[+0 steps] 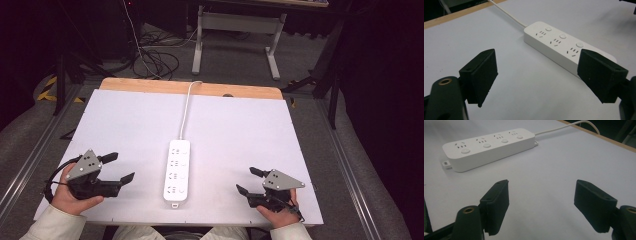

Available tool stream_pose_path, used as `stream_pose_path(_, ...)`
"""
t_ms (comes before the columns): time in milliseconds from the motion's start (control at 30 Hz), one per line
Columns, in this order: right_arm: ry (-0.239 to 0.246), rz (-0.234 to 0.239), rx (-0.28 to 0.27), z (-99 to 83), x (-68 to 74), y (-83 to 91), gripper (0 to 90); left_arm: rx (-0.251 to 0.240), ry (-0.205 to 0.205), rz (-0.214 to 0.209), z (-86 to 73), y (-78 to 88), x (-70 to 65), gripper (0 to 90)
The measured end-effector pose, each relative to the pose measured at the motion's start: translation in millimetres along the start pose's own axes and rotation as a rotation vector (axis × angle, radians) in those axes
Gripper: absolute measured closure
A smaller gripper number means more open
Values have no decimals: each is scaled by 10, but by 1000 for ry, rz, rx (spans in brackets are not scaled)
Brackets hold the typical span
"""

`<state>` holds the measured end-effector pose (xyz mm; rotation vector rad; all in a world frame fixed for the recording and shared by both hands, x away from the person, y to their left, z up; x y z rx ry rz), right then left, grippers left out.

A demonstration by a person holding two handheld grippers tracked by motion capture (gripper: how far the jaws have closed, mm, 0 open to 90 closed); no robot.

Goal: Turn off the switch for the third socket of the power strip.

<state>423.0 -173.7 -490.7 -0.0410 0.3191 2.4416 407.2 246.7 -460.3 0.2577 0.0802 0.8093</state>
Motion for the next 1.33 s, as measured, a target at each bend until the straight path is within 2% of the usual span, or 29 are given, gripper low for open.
stream_pose_path(100, 0, 1, 1, -2, 0, 0, 288, -9, 15, -6, -52, -10, 1, 167)
stream_pose_path(233, 0, 0, 0, -1, -1, 1, 288, -23, 68, -34, -122, -14, -6, 169)
stream_pose_path(333, 0, 1, 1, -1, 2, 1, 288, -33, 77, -42, -177, -7, 7, 174)
stream_pose_path(467, 2, 0, 2, -3, -2, 1, 288, -27, 62, -52, -263, -4, 11, 172)
stream_pose_path(533, -2, 0, 6, -6, 0, 2, 288, -17, 37, -51, -307, 0, 16, 172)
stream_pose_path(700, -3, 0, 8, -10, 1, -2, 288, -32, 34, -61, -397, -18, -8, 172)
stream_pose_path(800, -1, -1, 12, -13, -2, -6, 288, -2, 33, -53, -458, -67, -57, 169)
stream_pose_path(867, -2, 0, 10, -14, -1, -9, 288, 9, 23, -66, -471, -78, -92, 165)
stream_pose_path(967, -9, -2, 9, -13, 0, -4, 288, -7, 24, -65, -458, -70, -100, 164)
stream_pose_path(1200, 0, 0, 12, -18, -7, -13, 287, -60, 118, -42, -427, -57, 19, 164)
stream_pose_path(1333, -1, 3, 15, -21, -4, -18, 287, -78, 132, -33, -421, -83, 57, 165)
Point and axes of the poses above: each handheld gripper's, and its own axes: y roughly backward along the jaws, z roughly out of its top, x roughly to its left, the point moved 6 cm from there along -y, roughly forward along the jaws, and after that the axes turned 14 degrees about -x, right-handed, at the moved point
